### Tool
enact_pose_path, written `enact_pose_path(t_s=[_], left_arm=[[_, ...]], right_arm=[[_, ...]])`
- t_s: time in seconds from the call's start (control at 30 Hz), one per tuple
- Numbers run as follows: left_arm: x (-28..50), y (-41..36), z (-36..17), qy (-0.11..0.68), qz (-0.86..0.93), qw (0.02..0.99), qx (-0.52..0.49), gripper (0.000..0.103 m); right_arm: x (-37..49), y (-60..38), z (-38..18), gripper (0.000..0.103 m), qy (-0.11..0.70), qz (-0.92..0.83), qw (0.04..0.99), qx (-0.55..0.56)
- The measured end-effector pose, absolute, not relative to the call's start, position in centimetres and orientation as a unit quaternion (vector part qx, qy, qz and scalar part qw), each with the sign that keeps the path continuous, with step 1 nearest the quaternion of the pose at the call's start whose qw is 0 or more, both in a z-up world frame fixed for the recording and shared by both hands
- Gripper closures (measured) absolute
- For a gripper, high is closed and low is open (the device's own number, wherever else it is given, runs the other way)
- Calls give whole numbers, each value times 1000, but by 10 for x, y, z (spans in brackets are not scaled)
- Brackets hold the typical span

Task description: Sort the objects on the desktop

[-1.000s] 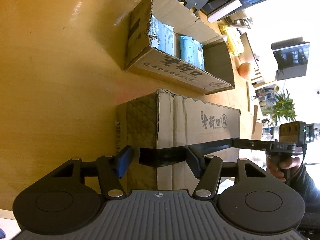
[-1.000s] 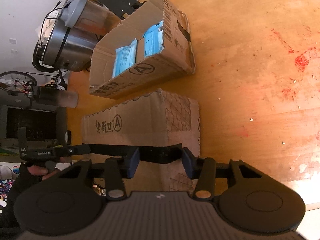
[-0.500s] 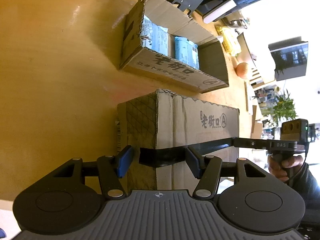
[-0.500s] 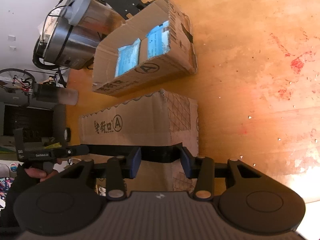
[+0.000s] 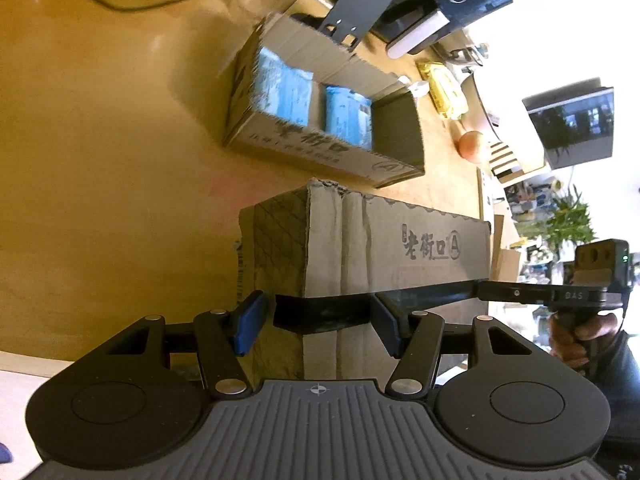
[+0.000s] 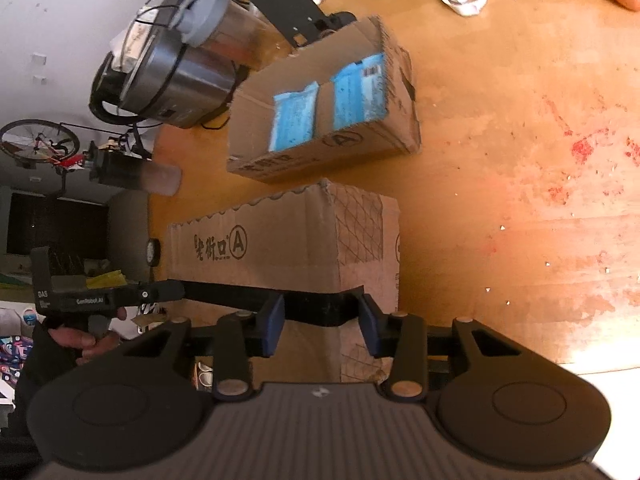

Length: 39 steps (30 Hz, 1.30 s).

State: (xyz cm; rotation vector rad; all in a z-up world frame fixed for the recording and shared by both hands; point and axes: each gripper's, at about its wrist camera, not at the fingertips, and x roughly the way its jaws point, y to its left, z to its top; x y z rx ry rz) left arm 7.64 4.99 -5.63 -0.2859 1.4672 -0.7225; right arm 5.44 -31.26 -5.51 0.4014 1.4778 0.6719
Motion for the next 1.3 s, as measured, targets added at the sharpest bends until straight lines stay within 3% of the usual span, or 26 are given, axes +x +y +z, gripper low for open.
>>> enact_pose_path(t_s=[0.37,1.3], left_arm=[[97,31,-24,663,-313,673,-100,47],[199,-2,-30,654,-324,677,-93,47]], right_arm=[[70,-309,-26,68,667,285,665,179],[184,-281,-35,68,663,262,671,202]])
